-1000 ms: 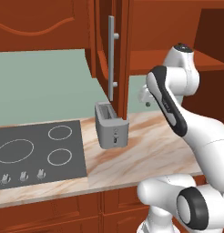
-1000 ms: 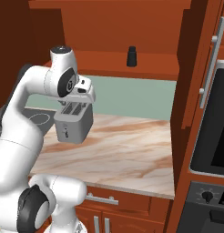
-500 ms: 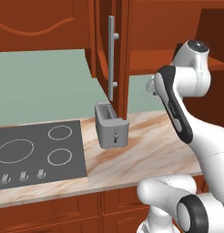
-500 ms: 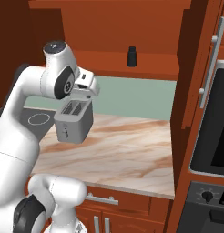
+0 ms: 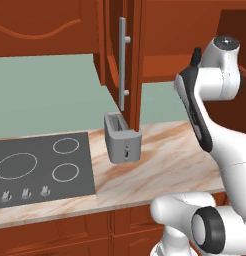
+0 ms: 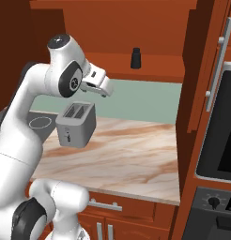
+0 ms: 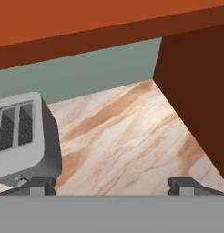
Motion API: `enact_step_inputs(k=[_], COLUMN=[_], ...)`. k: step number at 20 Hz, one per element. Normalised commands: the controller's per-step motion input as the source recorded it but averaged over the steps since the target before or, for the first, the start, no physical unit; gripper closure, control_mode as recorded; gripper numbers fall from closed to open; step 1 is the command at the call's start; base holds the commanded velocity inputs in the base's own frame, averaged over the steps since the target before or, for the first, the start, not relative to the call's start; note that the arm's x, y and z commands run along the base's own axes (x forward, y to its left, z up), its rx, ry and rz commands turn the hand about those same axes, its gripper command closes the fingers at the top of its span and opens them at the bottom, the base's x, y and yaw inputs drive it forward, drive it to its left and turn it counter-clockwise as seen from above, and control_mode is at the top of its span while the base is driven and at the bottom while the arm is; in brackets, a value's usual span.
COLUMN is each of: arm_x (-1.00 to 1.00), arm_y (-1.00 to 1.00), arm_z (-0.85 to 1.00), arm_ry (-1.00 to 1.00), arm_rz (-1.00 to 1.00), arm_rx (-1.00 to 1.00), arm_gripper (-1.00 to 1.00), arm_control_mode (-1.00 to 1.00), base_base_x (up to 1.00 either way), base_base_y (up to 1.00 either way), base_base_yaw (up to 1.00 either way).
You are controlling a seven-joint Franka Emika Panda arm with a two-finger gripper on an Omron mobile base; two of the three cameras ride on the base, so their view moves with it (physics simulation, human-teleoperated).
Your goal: Retrieve the shaker from the cabinet and place it next the steak on a plate on the dining table.
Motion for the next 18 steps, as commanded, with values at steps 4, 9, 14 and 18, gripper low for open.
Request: enact_step_inputs(k=[4,9,14,18], arm_x=[0.0,0.0,0.0,0.0], arm_y=[-0.35,-0.29,-0.17,-0.05], arm_z=[0.35,0.23,0.01,0.0], arm_ry=[-0.01,-0.05,-0.07,-0.15], arm_rz=[-0.15,-0.09,-0.01,0.0], arm_rx=[0.0,0.0,0.0,0.0], arm_gripper=[-1.0,-1.0,-1.0,-1.0], arm_control_mode=[-1.0,-1.0,-1.0,-1.0], base_base_x=[0.0,0.0,0.0,0.0], base_base_y=[0.0,0.0,0.0,0.0], base_base_yaw=[0.0,0.0,0.0,0.0])
